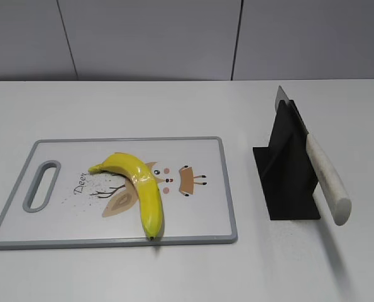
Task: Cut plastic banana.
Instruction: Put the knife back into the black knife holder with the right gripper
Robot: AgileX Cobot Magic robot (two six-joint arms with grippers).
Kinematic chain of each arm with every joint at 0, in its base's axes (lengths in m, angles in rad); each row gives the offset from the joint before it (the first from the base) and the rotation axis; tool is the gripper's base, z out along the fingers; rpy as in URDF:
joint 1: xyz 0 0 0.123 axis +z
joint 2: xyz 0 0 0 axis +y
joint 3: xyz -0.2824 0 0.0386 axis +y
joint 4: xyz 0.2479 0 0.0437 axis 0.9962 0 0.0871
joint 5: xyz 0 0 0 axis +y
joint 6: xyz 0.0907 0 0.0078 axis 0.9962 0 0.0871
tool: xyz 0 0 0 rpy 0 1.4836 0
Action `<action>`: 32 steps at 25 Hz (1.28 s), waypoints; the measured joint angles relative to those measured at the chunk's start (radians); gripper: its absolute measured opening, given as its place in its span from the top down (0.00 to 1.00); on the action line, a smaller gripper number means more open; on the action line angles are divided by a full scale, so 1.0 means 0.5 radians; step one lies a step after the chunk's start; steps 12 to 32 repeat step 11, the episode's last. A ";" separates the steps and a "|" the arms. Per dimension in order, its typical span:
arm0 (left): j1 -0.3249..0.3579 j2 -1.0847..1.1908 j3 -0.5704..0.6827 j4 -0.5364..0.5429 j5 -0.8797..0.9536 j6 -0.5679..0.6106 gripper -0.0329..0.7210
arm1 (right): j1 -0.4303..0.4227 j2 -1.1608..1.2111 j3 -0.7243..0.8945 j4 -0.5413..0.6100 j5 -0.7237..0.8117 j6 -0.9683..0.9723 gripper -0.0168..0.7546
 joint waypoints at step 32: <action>0.000 0.000 0.000 0.000 0.000 0.000 0.31 | 0.000 0.000 0.000 0.000 0.010 -0.016 0.25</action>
